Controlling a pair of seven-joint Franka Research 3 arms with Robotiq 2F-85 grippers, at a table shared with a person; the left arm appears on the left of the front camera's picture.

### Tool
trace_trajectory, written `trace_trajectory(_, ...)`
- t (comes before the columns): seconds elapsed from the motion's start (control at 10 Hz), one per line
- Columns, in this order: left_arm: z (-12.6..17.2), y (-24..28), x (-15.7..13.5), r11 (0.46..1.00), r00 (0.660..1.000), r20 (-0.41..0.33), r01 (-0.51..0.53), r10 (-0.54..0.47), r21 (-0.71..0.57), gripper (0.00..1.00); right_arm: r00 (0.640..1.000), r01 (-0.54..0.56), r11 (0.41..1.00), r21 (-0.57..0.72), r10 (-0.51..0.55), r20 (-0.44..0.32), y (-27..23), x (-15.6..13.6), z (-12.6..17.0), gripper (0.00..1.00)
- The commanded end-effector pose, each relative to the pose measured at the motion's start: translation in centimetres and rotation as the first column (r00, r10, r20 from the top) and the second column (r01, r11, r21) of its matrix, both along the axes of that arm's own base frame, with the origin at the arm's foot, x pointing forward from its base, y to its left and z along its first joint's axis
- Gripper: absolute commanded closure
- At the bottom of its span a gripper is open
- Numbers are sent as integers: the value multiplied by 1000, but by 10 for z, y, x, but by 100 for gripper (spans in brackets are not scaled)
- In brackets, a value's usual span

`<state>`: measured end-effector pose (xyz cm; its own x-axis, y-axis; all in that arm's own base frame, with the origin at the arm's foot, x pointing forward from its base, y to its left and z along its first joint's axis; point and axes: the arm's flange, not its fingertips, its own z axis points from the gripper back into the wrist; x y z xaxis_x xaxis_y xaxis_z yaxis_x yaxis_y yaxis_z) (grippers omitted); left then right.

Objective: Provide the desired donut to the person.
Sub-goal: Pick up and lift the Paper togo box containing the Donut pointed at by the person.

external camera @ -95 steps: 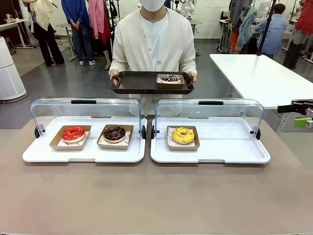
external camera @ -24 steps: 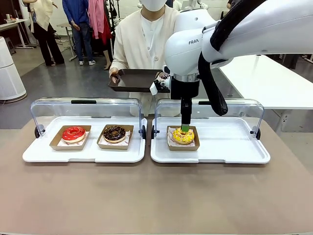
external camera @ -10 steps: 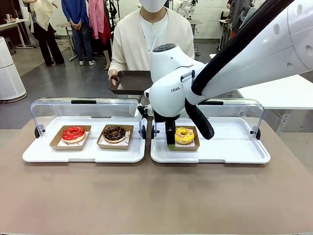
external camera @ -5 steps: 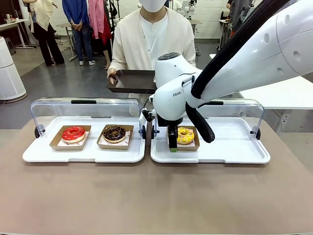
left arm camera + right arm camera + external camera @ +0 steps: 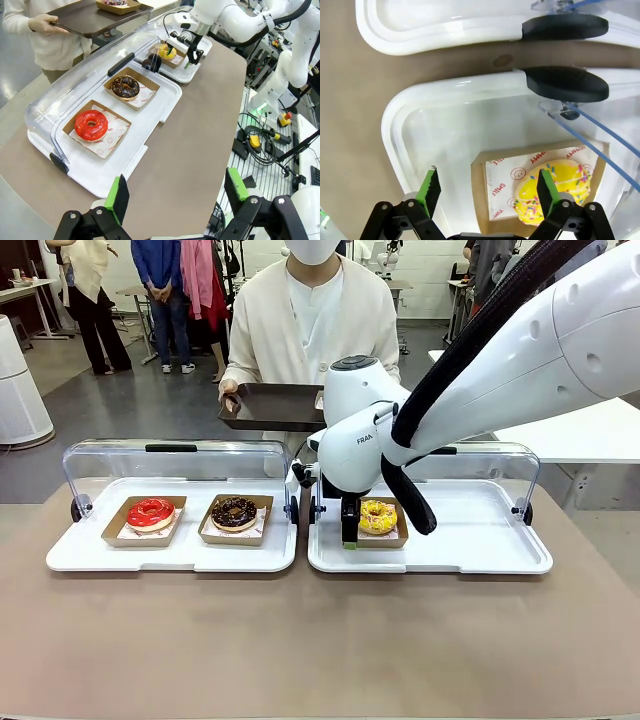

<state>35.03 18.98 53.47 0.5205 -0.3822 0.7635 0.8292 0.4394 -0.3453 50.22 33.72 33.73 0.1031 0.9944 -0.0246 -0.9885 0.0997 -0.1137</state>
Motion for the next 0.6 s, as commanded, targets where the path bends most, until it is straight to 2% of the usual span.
trace_trajectory(0.0,1,0,0,1000,1000,18,5,-5,-19,0,999,-29,999,25,30,-24,-2,0,-9,0)
trace_trajectory(0.5,1,0,0,1000,1000,18,5,-5,-19,0,997,-34,999,31,36,-64,-2,-1,-11,0)
